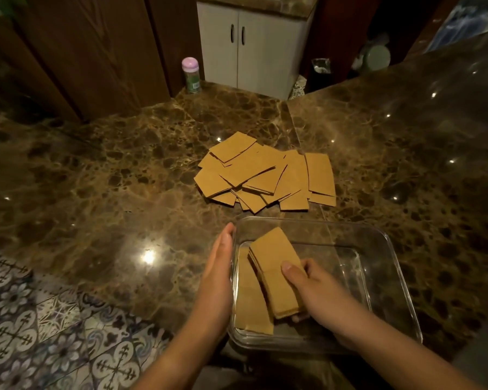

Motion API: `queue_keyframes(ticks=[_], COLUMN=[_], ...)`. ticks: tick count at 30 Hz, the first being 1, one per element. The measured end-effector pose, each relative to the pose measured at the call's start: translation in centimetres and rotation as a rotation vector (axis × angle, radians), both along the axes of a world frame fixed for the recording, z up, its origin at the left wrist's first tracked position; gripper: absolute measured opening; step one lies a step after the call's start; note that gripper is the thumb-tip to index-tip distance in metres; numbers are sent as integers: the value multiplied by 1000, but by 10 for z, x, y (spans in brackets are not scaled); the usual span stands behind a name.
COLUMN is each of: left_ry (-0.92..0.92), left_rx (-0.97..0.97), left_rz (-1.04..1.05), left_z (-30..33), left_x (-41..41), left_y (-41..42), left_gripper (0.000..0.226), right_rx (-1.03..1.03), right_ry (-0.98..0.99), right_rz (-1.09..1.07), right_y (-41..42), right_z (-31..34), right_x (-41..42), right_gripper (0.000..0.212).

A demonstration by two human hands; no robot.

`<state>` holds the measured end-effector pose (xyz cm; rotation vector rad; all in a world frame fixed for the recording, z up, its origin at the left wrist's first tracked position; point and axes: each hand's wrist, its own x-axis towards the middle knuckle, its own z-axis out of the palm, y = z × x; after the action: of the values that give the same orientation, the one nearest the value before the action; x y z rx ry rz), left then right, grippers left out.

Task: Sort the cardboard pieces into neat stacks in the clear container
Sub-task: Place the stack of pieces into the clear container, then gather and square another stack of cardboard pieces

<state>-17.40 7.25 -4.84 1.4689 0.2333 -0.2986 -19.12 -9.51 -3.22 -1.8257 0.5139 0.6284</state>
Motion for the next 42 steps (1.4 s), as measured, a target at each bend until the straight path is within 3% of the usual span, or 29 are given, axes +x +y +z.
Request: queue_keyframes(ticks=[2,5,7,10,13,15,17,19,21,23,25,27,29,33,39,42], left_ry=[-20,-16,-13,12,30,48,47,13,-79,-201,-322,-385,-441,-431,-320,-296], left_rx=[12,-6,-42,-55,-60,-84,-59,27,111,211,330,478,700,1138,1214,1171], left_rz=[-1,-5,-18,-22,-13,-18,-39,-35,-17,-34,-86,-141,-233,-448,-516,-440], left_z=[0,1,1,-1,-2,-4,-3,2,10,19,23,20,12,-8,-16,-12], left_x=[2,5,5,5,6,7,11,19,39,70,108,147,181,217,223,225], left_y=[-2,-3,-2,-2,-3,-2,3,10,16,17,13,5,-8,-35,-60,-68], left_gripper=[68,71,85,97,86,76,71,68,62,57,55,51,49,55,44,60], right_rx=[-60,-324,-299,-68,-21,-107,-325,-387,-245,-39,19,-118,-261,-452,-720,-592], right_ry=[-2,-61,-18,37,39,-18,-93,-105,-125,-190,-263,-300,-204,-10,37,52], right_rz=[120,376,333,206,233,316,437,495,487,309,89,-36,-104,-46,25,-45], right_y=[9,20,25,29,25,19,7,-10,-29,-51,-73,-88,-96,-94,-88,-91], right_z=[-4,-7,-4,-1,4,11,25,46,69,87,88,77,57,22,0,-7], right_x=[3,9,12,12,14,15,21,31,49,79,119,160,187,208,223,229], right_gripper=[27,60,72,63,42,44,61,69,65,54,43,42,51,65,78,81])
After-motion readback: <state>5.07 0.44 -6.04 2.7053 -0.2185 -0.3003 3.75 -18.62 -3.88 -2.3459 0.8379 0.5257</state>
